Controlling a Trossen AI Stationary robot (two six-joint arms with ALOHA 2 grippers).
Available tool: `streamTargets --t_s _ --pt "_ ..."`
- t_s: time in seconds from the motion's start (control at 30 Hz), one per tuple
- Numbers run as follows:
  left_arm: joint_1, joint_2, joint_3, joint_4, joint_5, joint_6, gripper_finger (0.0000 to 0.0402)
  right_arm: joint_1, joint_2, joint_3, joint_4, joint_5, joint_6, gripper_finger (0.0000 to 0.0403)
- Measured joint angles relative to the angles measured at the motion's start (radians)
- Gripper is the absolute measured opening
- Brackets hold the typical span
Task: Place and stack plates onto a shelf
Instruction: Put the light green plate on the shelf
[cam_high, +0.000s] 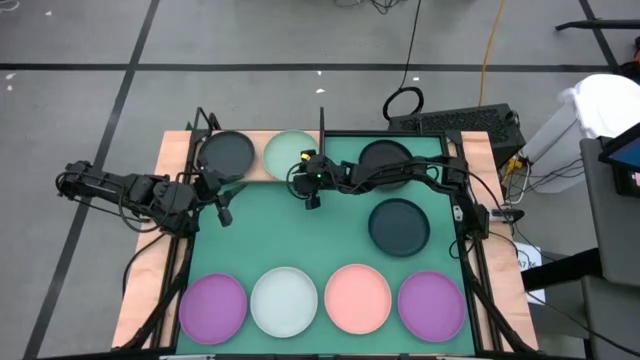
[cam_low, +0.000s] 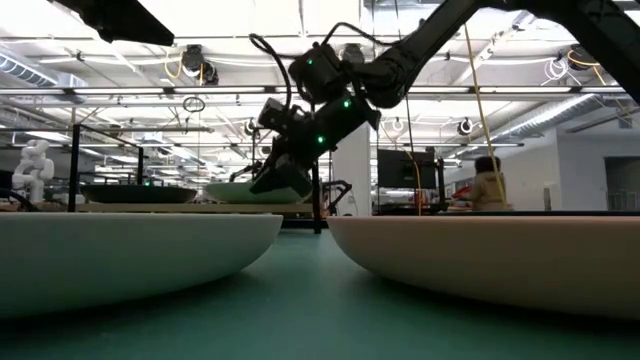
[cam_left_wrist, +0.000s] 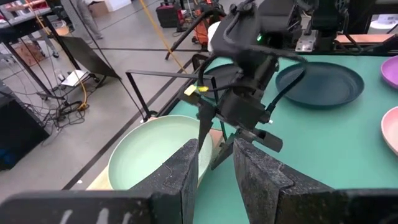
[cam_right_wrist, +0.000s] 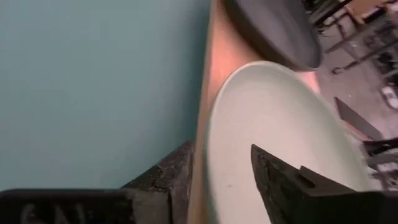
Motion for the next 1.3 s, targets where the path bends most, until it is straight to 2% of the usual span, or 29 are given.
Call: streamTargets --t_s 0.13,0.27,0.37,0.5,0.57,1.3 --pt "0.000 0.000 0.000 -0.006 0.024 -0.001 0.0108 0.039 -0.075 0.000 -0.049 0.099 0.035 0.0154" --pt "0.000 0.000 0.000 -0.006 0.025 -0.002 0.0108 0.069 -0.141 0.001 -0.129 0.173 0.049 0.0140" --pt "0.000 0.000 0.000 -0.006 0.025 -0.002 0.0108 0.075 -0.151 0.001 -0.173 0.209 0.076 0.0106" --pt "0.000 0.002 0.000 -0.006 0.025 -0.003 0.0108 0.072 -0.131 0.001 -0.230 0.223 0.109 0.0033" --pt "0.000 0.001 0.000 -0.006 0.025 -0.003 0.0108 0.072 -0.116 0.000 -0.242 0.223 0.108 0.0009" --pt "0.000 0.002 -0.001 -0.005 0.025 -0.004 0.0108 0.058 -0.059 0.002 -0.179 0.225 0.101 0.0001"
